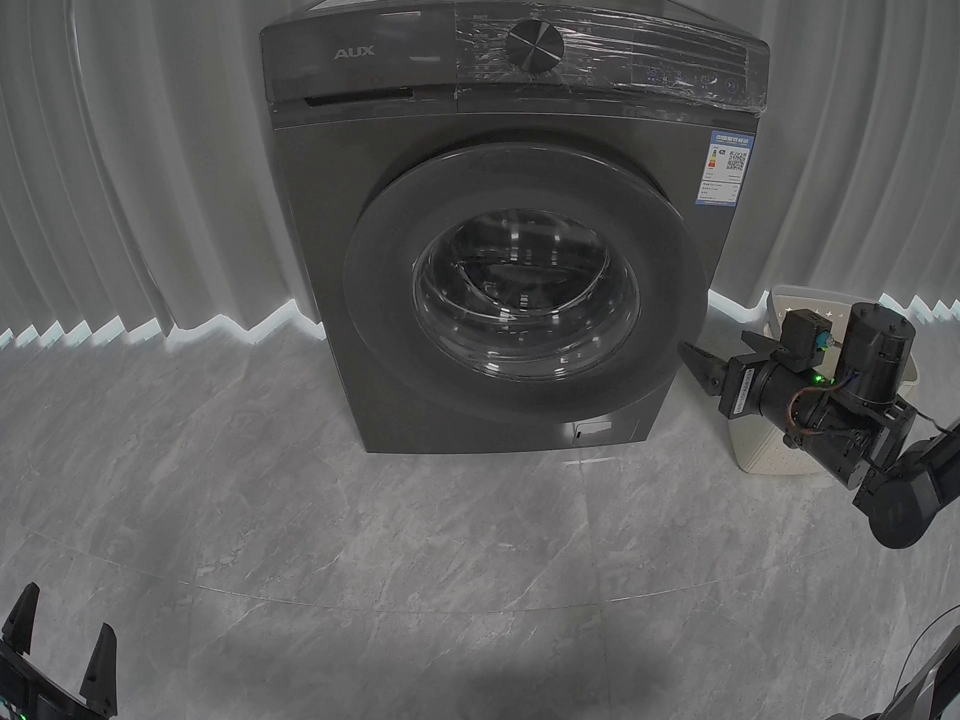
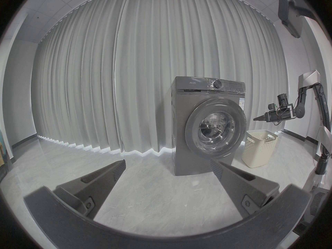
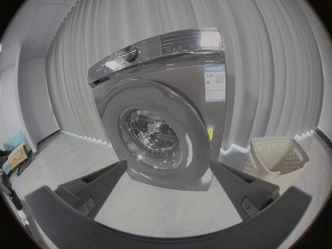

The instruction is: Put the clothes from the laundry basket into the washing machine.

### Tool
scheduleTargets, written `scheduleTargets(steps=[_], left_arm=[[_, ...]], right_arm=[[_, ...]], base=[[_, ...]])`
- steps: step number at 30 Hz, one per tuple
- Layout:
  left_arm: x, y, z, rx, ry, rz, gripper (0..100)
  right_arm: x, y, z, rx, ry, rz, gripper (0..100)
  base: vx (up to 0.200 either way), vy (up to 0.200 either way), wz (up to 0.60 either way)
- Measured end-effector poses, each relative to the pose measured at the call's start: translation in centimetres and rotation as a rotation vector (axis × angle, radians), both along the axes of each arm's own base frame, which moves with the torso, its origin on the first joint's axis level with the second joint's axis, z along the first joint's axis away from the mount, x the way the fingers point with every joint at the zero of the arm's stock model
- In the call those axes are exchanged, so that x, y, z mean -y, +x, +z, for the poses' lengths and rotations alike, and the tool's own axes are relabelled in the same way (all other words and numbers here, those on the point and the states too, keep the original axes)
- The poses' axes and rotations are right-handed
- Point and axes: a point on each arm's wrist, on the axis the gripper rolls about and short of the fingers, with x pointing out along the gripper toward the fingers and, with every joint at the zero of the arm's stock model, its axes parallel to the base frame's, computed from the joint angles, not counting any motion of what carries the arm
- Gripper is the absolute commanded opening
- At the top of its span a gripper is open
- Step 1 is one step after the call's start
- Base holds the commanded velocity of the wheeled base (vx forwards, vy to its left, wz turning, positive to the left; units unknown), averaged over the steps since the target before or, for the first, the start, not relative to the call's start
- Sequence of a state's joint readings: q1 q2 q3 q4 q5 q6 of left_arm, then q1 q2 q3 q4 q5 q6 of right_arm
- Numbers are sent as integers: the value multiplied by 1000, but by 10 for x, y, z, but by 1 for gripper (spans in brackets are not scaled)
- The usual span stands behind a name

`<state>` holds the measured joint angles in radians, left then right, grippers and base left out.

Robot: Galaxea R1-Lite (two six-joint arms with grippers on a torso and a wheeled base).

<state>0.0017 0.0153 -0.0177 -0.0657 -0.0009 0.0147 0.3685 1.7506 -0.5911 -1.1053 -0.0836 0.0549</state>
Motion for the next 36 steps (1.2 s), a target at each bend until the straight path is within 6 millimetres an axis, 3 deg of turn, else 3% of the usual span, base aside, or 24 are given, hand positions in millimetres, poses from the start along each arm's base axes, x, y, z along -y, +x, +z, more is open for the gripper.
scheduleTargets(steps=[11, 20, 28, 29, 36], left_arm=[[0, 0, 0, -2, 4, 0, 100], [0, 0, 0, -2, 8, 1, 100], [0, 0, 0, -2, -1, -1, 100], [0, 0, 0, -2, -3, -1, 100], [0, 0, 0, -1, -1, -1, 100]], right_arm=[[-4, 0, 0, 0, 4, 11, 100], [-10, -2, -1, -2, 4, 41, 100], [-21, -8, -4, -20, 25, 74, 100], [-21, -8, -4, -20, 25, 74, 0], [-21, -8, -2, 0, 32, 68, 0]], base=[[164, 0, 0], [0, 0, 0], [150, 0, 0], [0, 0, 0], [0, 0, 0]])
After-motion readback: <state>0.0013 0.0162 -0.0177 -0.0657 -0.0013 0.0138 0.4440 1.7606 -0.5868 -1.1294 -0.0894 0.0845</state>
